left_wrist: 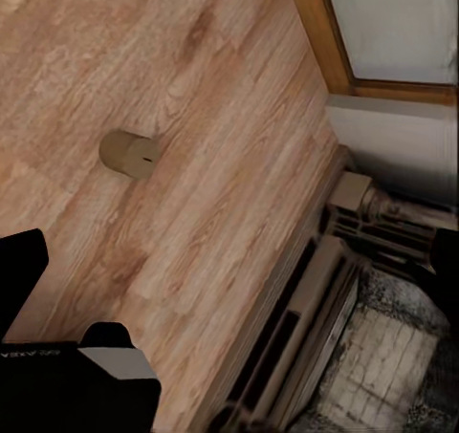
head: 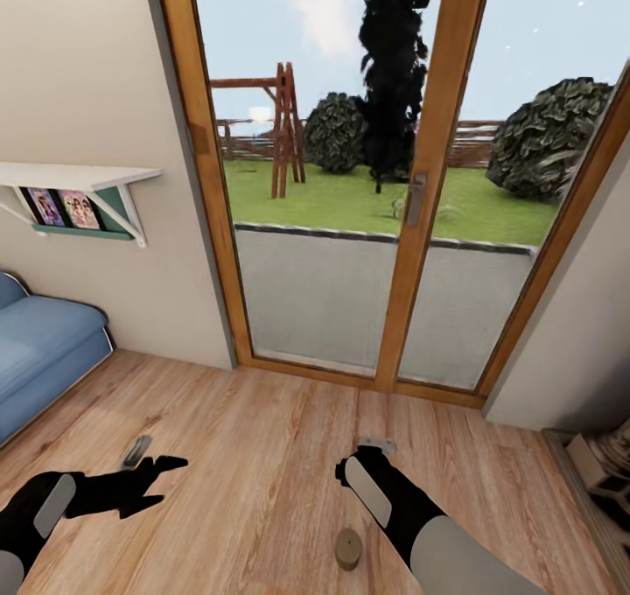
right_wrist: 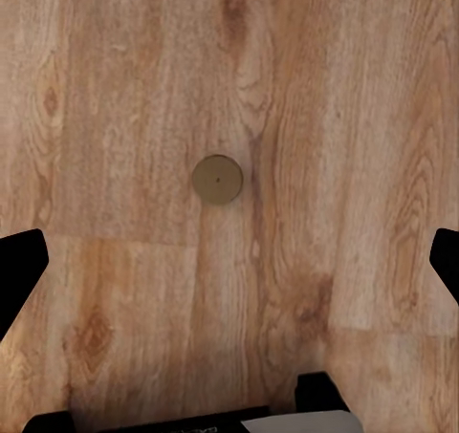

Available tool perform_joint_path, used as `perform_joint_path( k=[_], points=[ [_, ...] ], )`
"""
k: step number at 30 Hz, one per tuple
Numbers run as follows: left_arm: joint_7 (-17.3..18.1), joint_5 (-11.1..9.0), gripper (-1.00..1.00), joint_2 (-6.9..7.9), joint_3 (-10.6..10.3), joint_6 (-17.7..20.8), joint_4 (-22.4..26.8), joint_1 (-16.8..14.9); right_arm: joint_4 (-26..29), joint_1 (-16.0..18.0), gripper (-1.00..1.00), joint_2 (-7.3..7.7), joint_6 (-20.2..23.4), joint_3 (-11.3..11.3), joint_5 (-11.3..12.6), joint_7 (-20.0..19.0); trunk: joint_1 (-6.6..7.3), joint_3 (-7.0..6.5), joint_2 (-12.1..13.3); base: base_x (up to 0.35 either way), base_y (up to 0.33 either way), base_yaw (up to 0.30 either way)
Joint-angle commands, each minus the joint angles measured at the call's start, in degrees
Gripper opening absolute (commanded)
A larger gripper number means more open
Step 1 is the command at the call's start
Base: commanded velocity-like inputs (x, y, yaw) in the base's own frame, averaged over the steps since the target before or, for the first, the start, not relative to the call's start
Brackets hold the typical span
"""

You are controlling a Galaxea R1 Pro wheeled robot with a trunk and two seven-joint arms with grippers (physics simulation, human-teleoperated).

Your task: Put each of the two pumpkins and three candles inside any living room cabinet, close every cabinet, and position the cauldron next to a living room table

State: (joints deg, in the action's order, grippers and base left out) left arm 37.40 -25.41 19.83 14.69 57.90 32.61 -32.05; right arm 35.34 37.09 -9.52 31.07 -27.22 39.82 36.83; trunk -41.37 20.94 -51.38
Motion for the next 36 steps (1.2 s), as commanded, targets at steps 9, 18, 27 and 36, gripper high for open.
perform_joint_path(
  k=[9,18,27,36],
  points=[
    [2.47,0.01,1.00,0.04,-0.01,0.49,0.00,0.04,-0.46,0.09,1.00,0.21,0.41,0.31,0.17,-3.69,-1.98,1.62,-3.63,0.000,0.000,0.000],
    [6.25,0.20,1.00,0.02,-0.11,0.55,0.00,-0.03,-2.10,0.98,1.00,0.33,0.16,0.32,0.25,-7.18,-3.96,3.24,-7.24,0.000,0.000,0.000],
    [6.49,0.19,1.00,0.34,0.03,0.63,-0.01,-0.03,-2.55,1.05,1.00,0.23,-0.40,0.37,0.25,-7.29,-5.94,4.85,-10.85,0.000,0.000,0.000],
    [6.55,0.19,1.00,0.40,-0.22,0.63,0.00,-0.03,-2.56,1.06,1.00,0.15,-0.48,0.41,0.25,-7.29,-7.91,6.47,-14.46,0.000,0.000,0.000]
  ],
)
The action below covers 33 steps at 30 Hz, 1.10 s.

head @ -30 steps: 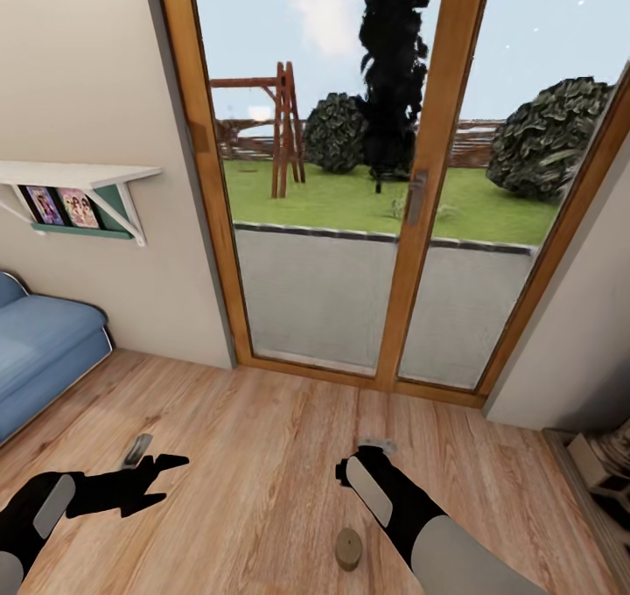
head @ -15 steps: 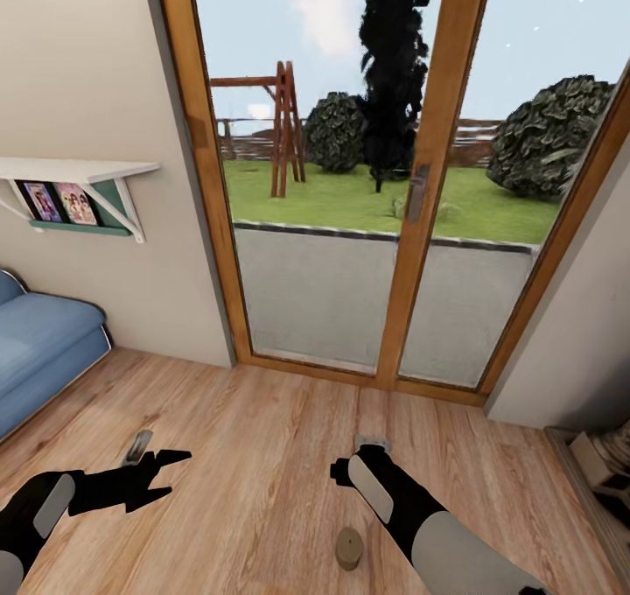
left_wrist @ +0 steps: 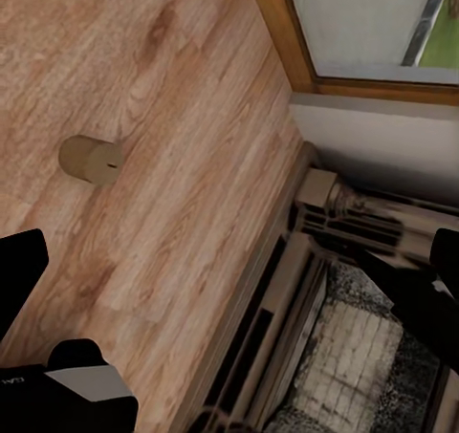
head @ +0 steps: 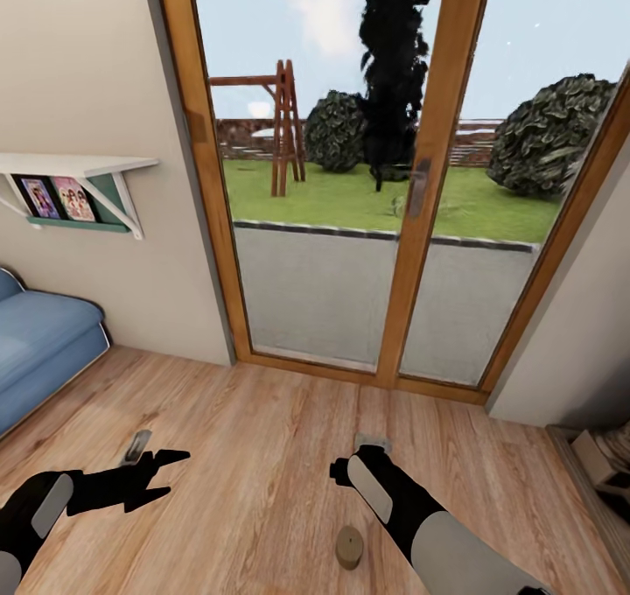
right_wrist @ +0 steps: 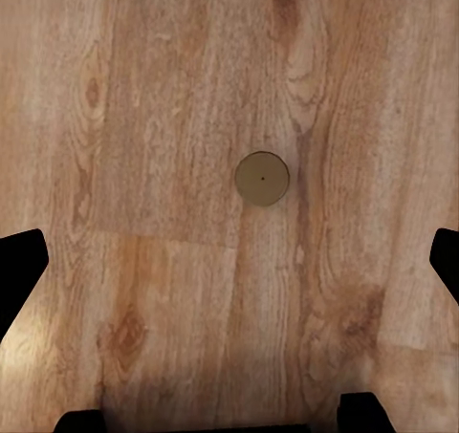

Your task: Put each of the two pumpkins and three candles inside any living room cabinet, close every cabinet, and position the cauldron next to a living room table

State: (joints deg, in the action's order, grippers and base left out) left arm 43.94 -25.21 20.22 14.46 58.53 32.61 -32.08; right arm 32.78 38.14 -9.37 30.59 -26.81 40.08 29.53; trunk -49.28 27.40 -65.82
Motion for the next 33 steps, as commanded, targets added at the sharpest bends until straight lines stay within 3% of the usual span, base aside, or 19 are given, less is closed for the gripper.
perform_joint_path(
  k=[1,33],
  points=[
    [0.00,-0.02,1.00,0.00,-0.02,0.01,0.00,0.00,0.00,0.00,1.00,-0.01,0.00,0.00,0.00,0.00,-0.23,0.18,-0.42,0.000,0.000,0.000],
    [0.00,-0.02,1.00,-0.44,-0.21,0.46,-0.02,0.00,0.00,0.00,1.00,-0.05,-0.08,-0.09,-0.09,0.02,-7.25,5.93,-13.25,0.000,0.000,0.000]
  ],
)
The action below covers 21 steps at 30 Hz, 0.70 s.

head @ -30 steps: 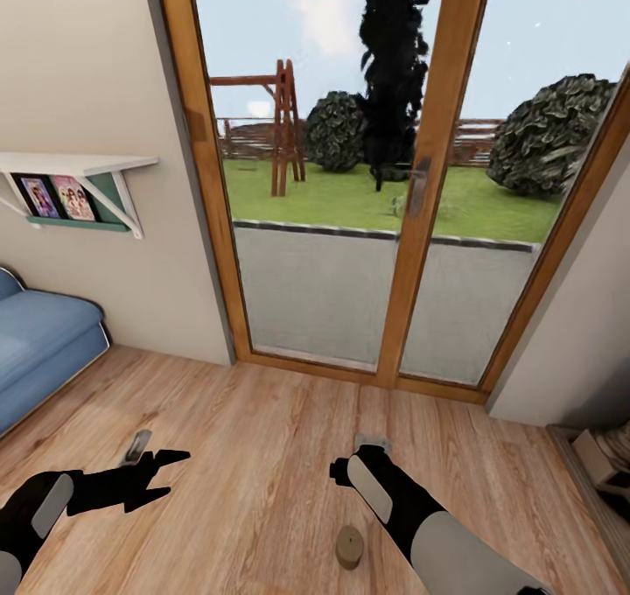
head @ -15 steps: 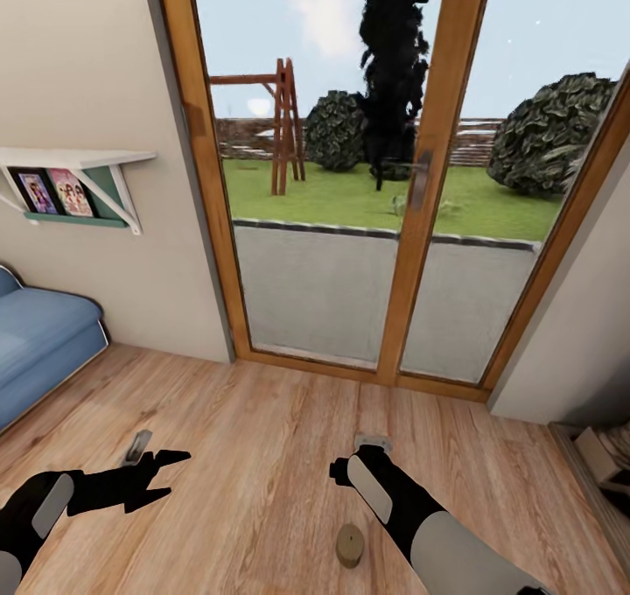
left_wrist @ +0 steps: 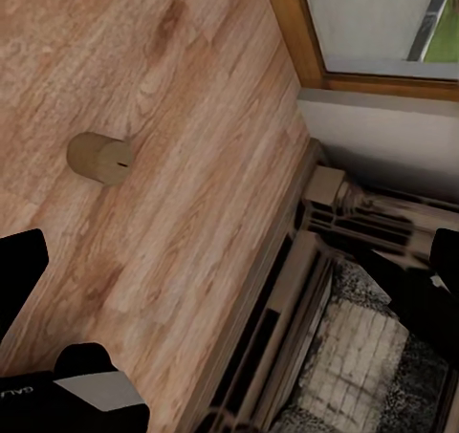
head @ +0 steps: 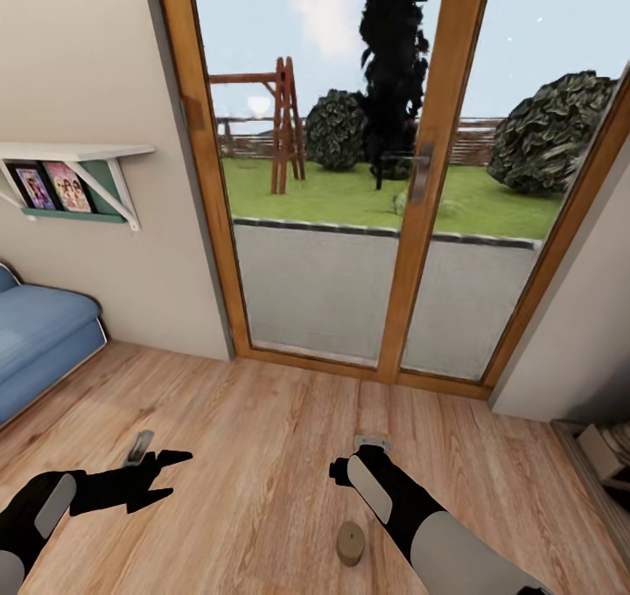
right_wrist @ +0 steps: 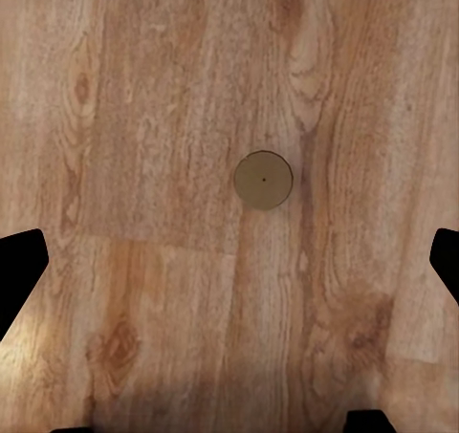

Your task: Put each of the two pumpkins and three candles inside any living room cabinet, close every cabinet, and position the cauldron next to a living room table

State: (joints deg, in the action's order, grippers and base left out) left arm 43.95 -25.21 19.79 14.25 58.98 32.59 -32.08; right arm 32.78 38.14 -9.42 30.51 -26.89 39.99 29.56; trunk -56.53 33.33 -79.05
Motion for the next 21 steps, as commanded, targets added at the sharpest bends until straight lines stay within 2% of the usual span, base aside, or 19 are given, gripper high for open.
perform_joint_path(
  k=[1,21],
  points=[
    [0.00,-0.02,1.00,0.04,-0.01,0.01,0.01,0.00,0.00,0.00,1.00,0.01,-0.01,0.00,0.00,-0.01,-0.23,0.18,-0.42,0.000,0.000,0.000],
    [0.00,-0.06,1.00,0.02,-0.01,0.04,0.02,0.00,0.00,0.00,1.00,-0.26,0.00,0.00,0.00,-0.02,-4.62,3.78,-8.44,0.000,0.000,0.000]
  ],
)
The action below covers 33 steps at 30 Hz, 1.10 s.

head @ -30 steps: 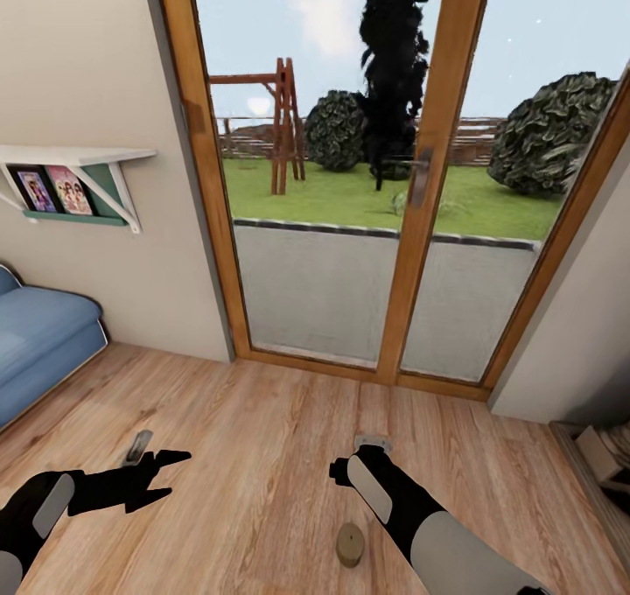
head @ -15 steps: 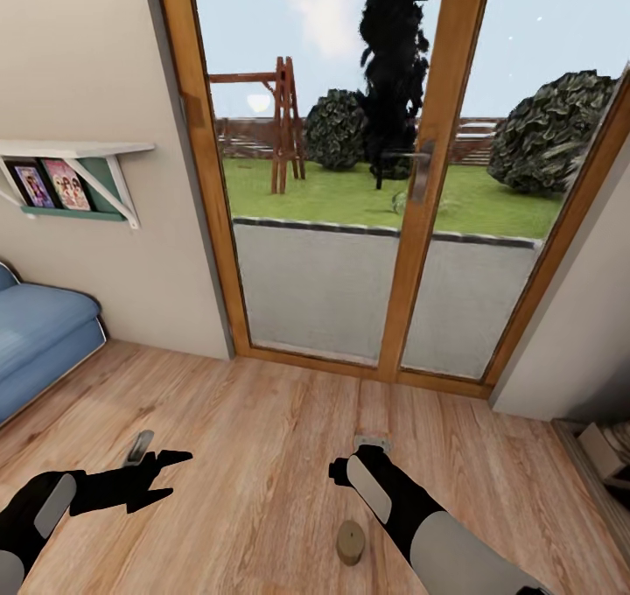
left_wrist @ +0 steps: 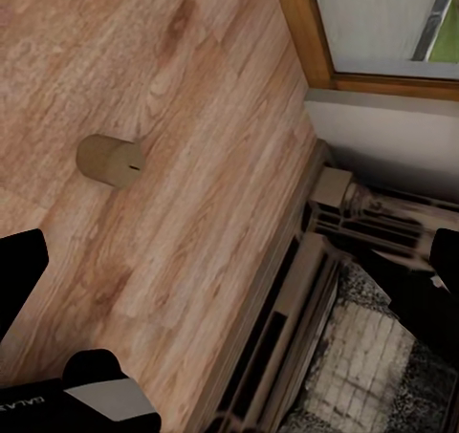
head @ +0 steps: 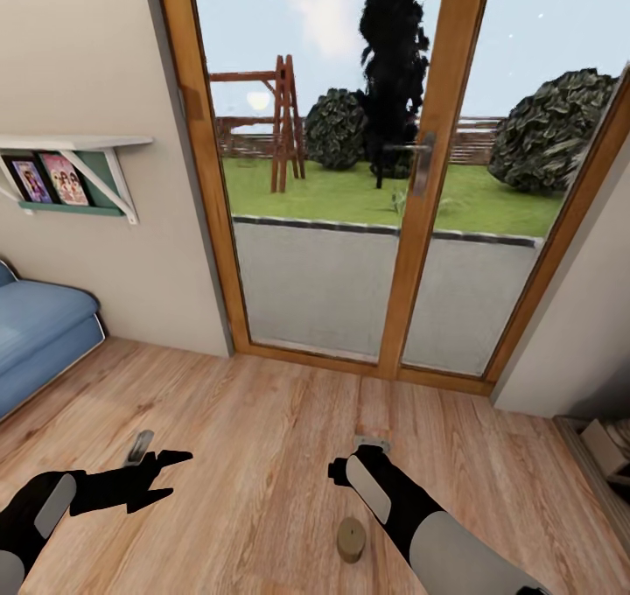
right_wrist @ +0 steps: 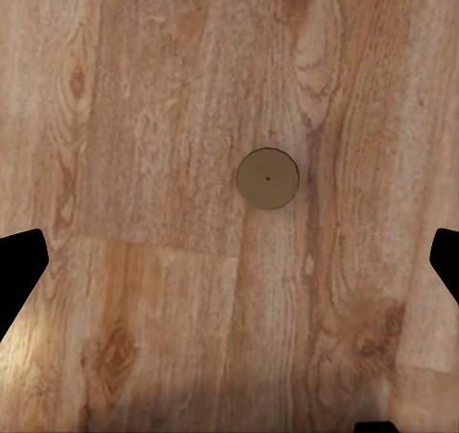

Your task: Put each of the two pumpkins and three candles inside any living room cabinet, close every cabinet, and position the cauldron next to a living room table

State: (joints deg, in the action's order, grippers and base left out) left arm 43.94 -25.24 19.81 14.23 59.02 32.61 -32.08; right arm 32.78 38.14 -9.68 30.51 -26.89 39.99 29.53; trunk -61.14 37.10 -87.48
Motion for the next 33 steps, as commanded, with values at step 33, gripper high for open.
perform_joint_path(
  k=[33],
  points=[
    [0.01,-0.01,1.00,0.00,0.00,0.02,0.00,0.00,0.00,0.00,1.00,0.27,-0.44,-0.09,-0.09,0.00,-7.25,5.93,-13.25,0.000,0.000,0.000]
  ],
)
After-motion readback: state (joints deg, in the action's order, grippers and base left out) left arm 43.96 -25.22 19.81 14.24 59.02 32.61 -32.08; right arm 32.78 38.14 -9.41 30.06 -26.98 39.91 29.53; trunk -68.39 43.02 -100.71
